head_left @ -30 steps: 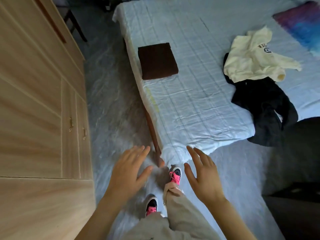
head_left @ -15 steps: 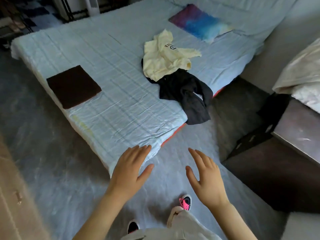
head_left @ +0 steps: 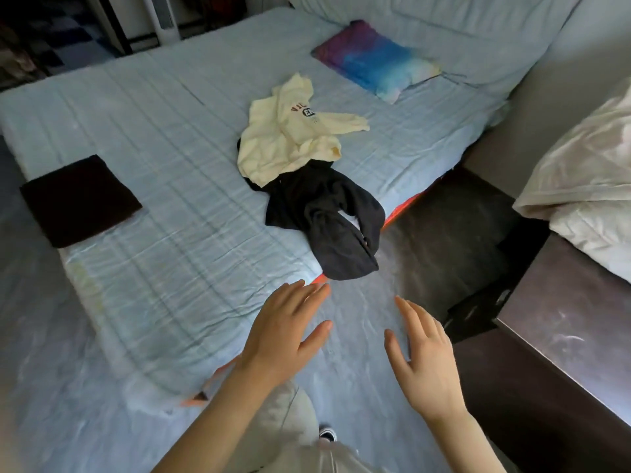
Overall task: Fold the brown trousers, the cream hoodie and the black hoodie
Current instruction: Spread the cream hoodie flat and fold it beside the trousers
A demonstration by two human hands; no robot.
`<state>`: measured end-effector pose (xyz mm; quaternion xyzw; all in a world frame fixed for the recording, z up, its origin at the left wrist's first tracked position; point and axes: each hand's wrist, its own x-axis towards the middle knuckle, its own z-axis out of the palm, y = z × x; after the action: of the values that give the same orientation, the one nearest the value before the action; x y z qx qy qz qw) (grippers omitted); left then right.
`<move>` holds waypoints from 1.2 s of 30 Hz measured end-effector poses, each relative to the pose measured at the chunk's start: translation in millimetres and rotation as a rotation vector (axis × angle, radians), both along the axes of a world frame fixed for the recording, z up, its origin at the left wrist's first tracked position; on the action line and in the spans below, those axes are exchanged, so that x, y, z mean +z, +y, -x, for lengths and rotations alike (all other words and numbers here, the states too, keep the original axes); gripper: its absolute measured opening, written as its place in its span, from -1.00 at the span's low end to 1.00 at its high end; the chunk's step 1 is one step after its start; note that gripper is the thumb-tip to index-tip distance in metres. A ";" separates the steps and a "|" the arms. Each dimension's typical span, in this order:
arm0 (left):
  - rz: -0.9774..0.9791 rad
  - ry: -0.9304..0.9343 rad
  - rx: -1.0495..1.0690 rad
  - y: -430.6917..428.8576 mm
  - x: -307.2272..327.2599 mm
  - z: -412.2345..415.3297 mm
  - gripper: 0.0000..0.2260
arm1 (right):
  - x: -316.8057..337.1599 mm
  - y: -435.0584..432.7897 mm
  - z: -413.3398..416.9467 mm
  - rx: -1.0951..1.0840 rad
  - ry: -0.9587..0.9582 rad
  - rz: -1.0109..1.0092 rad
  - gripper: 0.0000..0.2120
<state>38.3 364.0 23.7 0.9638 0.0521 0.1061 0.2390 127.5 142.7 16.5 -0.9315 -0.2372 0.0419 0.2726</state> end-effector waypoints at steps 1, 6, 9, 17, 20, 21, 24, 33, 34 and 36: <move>-0.037 0.002 0.011 3.6 -0.2 -11.7 -0.53 | -1.5 4.2 -16.1 0.018 -0.010 -0.005 -0.51; -0.088 0.080 0.050 27.4 -22.6 -69.6 -0.54 | -25.5 35.3 -94.0 0.109 0.026 0.061 -0.52; -0.082 0.098 0.084 54.8 -39.3 -110.3 -0.53 | -38.9 64.3 -142.0 0.127 0.028 0.097 -0.51; -0.118 0.057 0.111 162.8 -32.6 -264.1 -0.52 | -17.1 159.7 -302.3 0.200 -0.011 0.088 -0.52; -0.104 0.056 0.179 196.4 -23.1 -302.0 -0.52 | -3.4 197.0 -355.6 0.283 -0.064 0.097 -0.53; -0.099 0.055 0.205 204.5 -21.9 -310.8 -0.52 | 0.2 208.5 -370.6 0.303 -0.073 0.091 -0.53; -0.066 0.055 0.287 224.0 -24.3 -330.7 -0.52 | 1.7 243.3 -409.9 0.399 -0.080 0.057 -0.55; 0.145 0.180 0.730 218.7 -87.6 -378.5 -0.47 | -72.3 341.6 -516.7 0.699 0.069 0.107 -0.58; 0.183 0.192 0.793 215.8 -97.3 -386.0 -0.47 | -83.6 349.0 -528.4 0.723 0.087 0.123 -0.59; 0.258 0.226 0.890 216.4 -119.4 -403.6 -0.47 | -108.2 364.4 -552.9 0.771 0.084 0.167 -0.58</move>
<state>441.9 580.4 -95.7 0.8158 0.4982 0.0853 0.2810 680.4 507.1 -91.7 -0.7905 -0.5540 0.1985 0.1698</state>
